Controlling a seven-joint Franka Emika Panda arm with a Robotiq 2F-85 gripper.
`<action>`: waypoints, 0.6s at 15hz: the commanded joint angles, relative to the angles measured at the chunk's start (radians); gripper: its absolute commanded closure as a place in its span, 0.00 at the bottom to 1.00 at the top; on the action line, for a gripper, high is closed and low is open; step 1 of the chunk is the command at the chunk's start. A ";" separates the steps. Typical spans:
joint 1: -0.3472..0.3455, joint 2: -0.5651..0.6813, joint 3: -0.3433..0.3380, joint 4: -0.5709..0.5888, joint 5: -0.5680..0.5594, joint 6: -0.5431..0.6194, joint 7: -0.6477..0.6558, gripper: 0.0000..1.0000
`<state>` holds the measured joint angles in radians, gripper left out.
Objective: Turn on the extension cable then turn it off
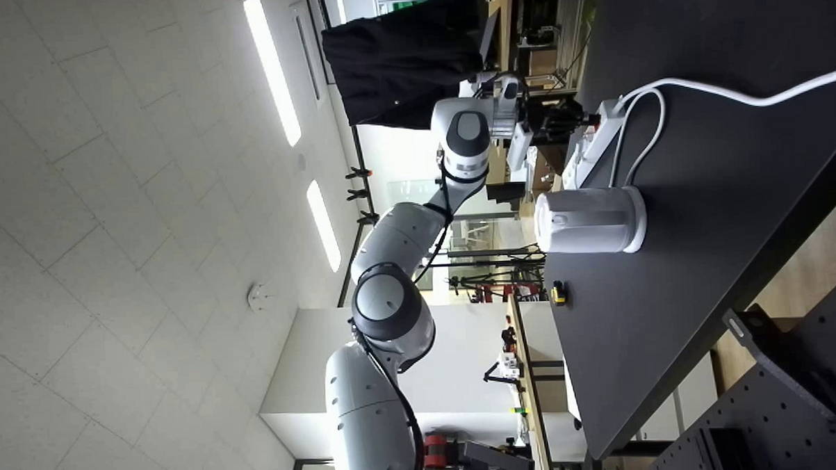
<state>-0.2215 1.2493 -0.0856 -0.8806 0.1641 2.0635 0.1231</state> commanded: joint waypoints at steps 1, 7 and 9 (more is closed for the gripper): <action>-0.044 0.178 0.041 0.200 0.047 -0.110 0.015 1.00; -0.059 0.159 0.057 0.252 0.047 -0.176 0.014 1.00; -0.047 0.110 0.041 0.222 0.029 -0.150 0.002 1.00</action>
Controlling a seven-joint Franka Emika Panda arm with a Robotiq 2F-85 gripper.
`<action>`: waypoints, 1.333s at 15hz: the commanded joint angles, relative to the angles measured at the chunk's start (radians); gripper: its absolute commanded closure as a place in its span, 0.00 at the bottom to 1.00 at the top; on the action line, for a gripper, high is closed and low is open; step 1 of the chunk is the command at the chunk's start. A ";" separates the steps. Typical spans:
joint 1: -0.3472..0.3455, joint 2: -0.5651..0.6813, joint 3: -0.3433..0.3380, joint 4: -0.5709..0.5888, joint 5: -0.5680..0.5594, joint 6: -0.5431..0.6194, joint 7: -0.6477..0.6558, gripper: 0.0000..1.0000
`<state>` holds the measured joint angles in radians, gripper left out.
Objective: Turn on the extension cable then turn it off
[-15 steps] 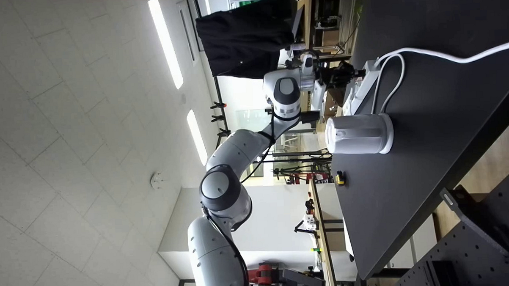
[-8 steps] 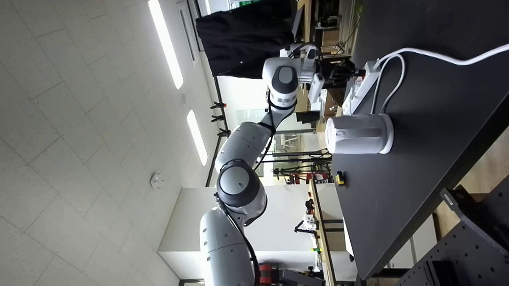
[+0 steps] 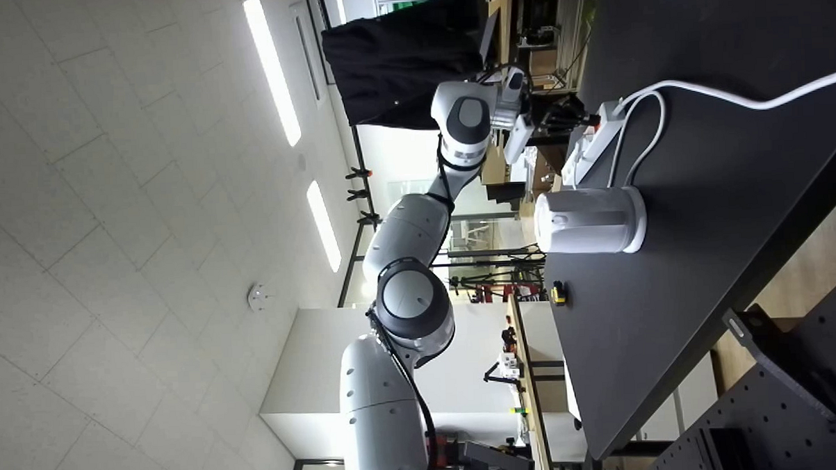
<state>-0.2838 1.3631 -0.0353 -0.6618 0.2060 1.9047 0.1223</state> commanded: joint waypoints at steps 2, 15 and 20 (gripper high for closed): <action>0.025 -0.045 -0.020 -0.031 -0.031 0.047 -0.010 1.00; 0.084 -0.280 -0.107 -0.491 -0.085 0.515 -0.053 0.48; 0.131 -0.373 -0.137 -0.722 -0.092 0.680 -0.055 0.15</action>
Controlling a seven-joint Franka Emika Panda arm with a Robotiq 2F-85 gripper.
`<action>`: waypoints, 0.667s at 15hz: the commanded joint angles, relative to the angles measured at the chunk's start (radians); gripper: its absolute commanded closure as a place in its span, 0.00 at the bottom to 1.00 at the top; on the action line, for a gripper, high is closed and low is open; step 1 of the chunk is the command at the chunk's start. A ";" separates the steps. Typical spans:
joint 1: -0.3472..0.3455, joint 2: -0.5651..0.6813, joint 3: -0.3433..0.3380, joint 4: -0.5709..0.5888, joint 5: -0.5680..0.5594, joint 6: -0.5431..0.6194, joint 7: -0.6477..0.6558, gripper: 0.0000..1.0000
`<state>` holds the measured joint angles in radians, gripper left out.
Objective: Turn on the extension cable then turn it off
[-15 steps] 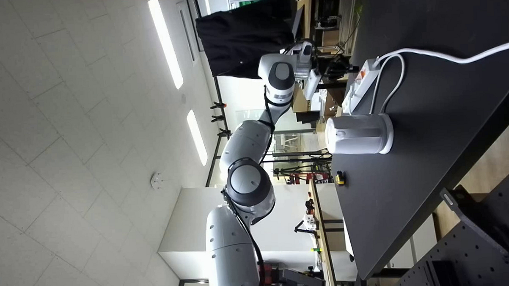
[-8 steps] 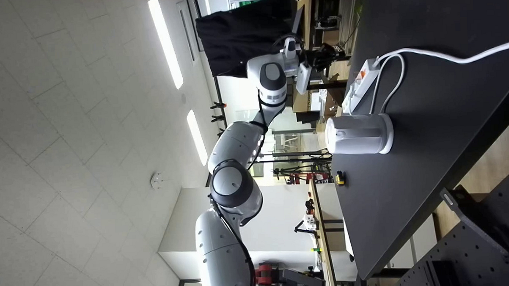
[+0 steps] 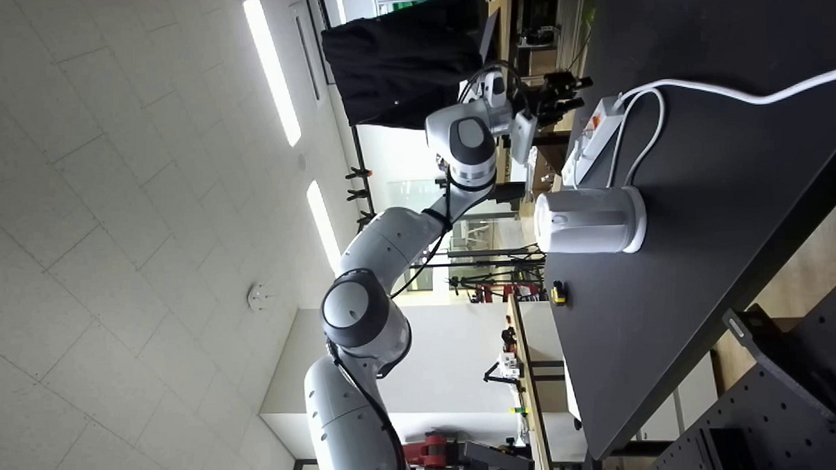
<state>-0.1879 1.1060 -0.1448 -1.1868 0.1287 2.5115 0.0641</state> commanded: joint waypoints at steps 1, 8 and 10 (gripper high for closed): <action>0.046 -0.139 -0.036 -0.245 -0.017 0.101 0.004 0.07; 0.067 -0.350 -0.054 -0.566 -0.054 0.366 0.031 0.00; 0.080 -0.416 -0.070 -0.663 -0.055 0.435 0.035 0.00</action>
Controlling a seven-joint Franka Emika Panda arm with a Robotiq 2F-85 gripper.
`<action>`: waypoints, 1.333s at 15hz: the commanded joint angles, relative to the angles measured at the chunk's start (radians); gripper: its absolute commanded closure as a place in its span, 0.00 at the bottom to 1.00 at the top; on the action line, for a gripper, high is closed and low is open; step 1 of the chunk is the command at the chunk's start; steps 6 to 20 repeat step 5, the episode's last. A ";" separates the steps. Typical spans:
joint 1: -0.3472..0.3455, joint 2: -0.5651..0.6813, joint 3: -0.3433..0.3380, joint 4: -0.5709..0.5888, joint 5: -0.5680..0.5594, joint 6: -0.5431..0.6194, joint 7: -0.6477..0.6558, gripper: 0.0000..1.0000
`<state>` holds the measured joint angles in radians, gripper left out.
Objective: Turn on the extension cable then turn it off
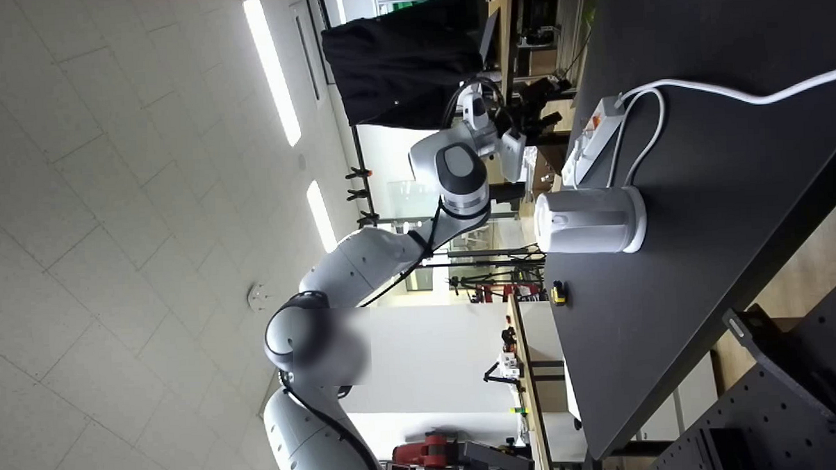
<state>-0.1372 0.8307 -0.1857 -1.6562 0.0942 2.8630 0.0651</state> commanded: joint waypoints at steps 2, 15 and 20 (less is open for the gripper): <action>0.000 -0.065 -0.003 -0.089 -0.017 0.054 0.010 0.00; 0.008 -0.113 -0.009 -0.153 -0.017 0.068 0.011 0.00; 0.008 -0.113 -0.009 -0.153 -0.017 0.068 0.011 0.00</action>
